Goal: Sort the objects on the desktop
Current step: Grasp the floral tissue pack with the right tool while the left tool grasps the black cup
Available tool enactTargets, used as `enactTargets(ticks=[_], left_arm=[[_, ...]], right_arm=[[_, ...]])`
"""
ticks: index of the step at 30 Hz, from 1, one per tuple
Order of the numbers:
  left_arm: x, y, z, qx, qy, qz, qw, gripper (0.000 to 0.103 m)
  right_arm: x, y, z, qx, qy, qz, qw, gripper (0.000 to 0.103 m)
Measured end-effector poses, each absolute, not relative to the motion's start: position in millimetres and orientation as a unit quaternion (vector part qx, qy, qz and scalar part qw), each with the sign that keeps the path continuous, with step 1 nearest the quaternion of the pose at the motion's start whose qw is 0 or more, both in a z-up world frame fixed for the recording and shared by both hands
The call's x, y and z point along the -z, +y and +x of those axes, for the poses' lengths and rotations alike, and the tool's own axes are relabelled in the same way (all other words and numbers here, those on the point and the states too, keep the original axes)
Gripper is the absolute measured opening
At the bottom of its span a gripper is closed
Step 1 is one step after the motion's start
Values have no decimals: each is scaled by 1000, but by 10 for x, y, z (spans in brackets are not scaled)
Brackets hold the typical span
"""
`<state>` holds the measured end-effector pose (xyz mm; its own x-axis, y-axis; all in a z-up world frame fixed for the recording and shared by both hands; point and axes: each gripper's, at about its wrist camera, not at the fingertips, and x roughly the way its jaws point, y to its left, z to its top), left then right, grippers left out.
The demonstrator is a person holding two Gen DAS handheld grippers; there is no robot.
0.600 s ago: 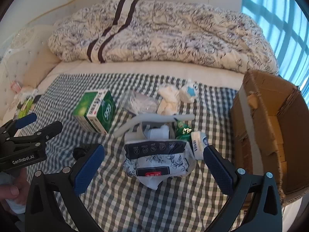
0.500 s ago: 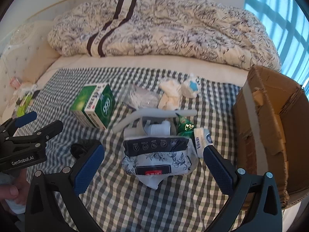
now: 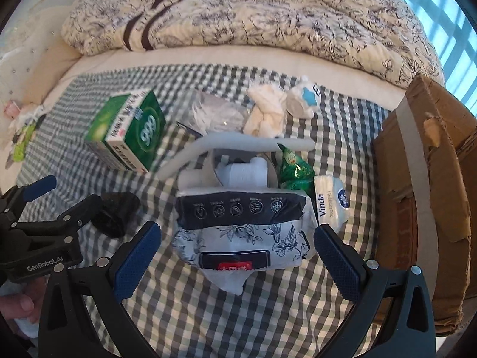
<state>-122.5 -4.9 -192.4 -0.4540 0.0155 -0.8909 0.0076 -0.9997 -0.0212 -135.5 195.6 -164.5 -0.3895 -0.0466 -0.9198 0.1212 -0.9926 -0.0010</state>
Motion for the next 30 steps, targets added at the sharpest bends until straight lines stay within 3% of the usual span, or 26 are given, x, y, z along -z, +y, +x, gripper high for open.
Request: enactTargets(ticks=[17, 20, 22, 23, 26, 30], left_arm=[[2340, 96, -1310, -827, -12, -561, 15, 103], [2375, 98, -1307, -826, -13, -563, 16, 94], [2399, 105, -1311, -824, -17, -566, 21, 85], [2408, 111, -1309, -823, -17, -568, 23, 81], [2402, 114, -1290, -825, -15, -565, 26, 81], [2373, 81, -1277, -826, -21, -563, 24, 80]], right_arm=[[1942, 1893, -1491, 793, 55, 604, 49, 103], [1950, 1913, -1490, 793, 51, 606, 48, 102], [1953, 1919, -1491, 792, 49, 607, 47, 93], [1953, 1925, -1489, 792, 48, 606, 47, 83], [1939, 1935, -1482, 794, 39, 605, 52, 57], [1918, 1983, -1474, 796, 19, 602, 59, 39]])
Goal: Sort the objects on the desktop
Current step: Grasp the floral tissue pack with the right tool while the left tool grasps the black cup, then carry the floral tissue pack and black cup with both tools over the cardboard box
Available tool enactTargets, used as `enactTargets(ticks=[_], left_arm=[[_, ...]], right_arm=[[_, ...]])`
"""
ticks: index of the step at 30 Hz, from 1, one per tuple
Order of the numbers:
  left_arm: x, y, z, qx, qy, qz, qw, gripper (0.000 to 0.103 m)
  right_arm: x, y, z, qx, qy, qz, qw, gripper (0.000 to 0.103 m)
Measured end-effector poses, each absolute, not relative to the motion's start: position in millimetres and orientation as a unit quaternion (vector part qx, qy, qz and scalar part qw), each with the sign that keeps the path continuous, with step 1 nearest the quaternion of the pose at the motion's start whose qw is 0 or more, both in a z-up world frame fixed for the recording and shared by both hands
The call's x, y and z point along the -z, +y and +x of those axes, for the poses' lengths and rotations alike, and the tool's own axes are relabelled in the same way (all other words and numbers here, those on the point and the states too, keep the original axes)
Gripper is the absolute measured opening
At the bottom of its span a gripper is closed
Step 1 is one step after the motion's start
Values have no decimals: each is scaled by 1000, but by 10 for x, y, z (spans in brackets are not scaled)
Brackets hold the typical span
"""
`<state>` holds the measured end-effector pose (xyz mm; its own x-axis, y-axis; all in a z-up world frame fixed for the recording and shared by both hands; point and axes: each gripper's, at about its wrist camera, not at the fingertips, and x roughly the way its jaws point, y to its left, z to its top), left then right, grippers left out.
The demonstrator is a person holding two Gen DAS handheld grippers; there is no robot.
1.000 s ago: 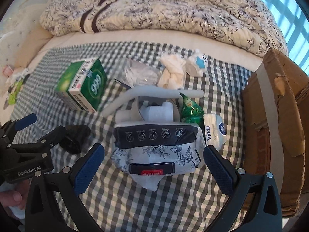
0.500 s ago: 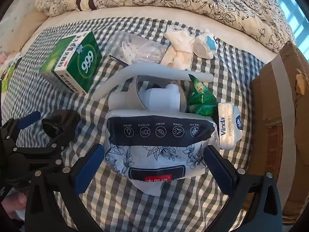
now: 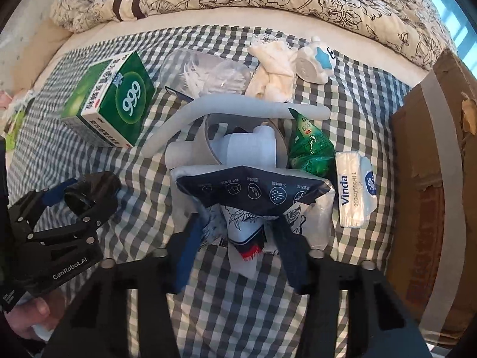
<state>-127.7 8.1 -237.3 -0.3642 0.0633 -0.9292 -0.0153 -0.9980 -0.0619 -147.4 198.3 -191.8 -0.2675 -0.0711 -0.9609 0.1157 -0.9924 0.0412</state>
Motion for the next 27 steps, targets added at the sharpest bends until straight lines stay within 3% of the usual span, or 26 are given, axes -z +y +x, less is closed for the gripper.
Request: enactTargets(ticks=[11, 14, 27], left_arm=[[2090, 0, -1236, -845, -24, -534, 21, 80], [2020, -3, -1224, -850, -23, -527, 21, 80], [1631, -42, -1026, -876, -31, -480, 19, 80]], right_arm=[[1645, 2068, -1389, 833, 11, 551, 42, 16], [1533, 2140, -1321, 848, -10, 527, 45, 2], [1170, 2177, -1058, 896, -15, 440, 59, 1]])
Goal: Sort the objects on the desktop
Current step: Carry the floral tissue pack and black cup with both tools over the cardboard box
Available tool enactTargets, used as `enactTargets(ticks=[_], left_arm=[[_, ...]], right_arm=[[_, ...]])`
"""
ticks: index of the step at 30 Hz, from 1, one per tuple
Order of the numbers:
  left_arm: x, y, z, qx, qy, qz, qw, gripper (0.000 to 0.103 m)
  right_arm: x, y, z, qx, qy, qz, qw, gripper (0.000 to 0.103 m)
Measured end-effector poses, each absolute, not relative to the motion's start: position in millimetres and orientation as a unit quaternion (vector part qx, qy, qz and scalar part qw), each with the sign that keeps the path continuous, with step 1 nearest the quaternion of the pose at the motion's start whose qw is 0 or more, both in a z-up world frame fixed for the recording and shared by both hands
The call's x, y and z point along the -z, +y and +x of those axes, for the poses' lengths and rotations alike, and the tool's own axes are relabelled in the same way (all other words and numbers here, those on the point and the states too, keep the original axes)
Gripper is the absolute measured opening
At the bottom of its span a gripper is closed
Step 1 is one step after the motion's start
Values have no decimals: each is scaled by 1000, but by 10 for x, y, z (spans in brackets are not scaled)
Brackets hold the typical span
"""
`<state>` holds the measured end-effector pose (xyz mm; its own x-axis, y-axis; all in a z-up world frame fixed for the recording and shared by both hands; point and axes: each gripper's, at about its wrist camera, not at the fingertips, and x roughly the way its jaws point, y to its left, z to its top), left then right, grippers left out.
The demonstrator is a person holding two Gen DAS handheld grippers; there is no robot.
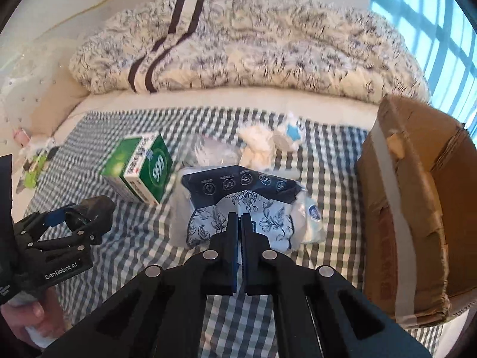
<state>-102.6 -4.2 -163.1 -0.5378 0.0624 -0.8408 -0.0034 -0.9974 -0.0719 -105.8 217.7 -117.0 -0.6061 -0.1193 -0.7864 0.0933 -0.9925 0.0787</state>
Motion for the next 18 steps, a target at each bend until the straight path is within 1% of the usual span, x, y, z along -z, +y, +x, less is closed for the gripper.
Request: enactTargets(ticks=[7, 18], left_arm=[[1402, 24, -929, -893, -31, -448, 23, 80], [865, 110, -710, -924, -33, -379, 35, 80]], right_arm=[[952, 2324, -877, 918, -53, 388, 60, 1], [595, 2319, -497, 945, -33, 322, 41, 1]])
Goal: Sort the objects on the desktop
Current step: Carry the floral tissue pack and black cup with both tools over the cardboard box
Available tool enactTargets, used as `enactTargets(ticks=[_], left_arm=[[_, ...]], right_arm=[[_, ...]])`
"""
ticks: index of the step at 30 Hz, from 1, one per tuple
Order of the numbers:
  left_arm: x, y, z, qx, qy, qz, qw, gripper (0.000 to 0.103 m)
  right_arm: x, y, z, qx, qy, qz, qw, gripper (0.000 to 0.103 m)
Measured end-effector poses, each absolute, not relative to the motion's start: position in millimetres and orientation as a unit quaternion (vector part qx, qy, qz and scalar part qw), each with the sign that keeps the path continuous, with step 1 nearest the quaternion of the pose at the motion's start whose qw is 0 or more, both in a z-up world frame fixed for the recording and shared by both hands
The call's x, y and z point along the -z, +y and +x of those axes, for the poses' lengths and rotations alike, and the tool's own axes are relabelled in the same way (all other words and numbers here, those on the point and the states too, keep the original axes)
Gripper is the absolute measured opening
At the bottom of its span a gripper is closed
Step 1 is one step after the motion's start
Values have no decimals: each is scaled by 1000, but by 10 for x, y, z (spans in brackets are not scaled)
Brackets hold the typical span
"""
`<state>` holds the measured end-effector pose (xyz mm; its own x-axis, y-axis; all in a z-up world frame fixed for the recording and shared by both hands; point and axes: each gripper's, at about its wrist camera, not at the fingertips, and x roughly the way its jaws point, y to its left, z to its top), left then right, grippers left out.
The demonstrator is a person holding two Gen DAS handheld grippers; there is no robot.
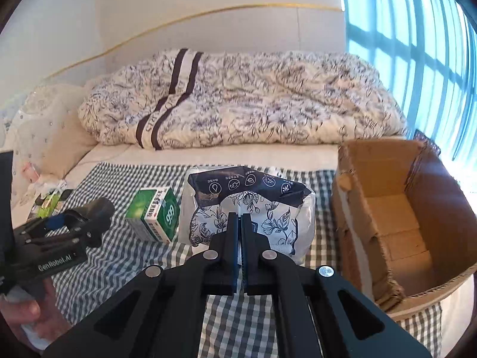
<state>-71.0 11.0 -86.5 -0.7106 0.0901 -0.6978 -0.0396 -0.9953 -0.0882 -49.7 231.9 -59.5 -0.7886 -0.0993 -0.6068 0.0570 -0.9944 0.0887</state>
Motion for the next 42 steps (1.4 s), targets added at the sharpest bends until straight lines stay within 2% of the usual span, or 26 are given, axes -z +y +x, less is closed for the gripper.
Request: enactTargets(ticks=[19, 34, 42], left_arm=[[68, 441, -325, -957, -31, -278, 73, 80], [-51, 1082, -177, -956, -22, -259, 135, 80], [-64, 1522, -178, -951, -11, -253, 177, 80]], right_arm=[[91, 2627, 309, 971, -46, 233, -17, 1], [-52, 3200, 694, 972, -93, 198, -84, 1], [-86, 3465, 741, 969, -91, 194, -119, 1]])
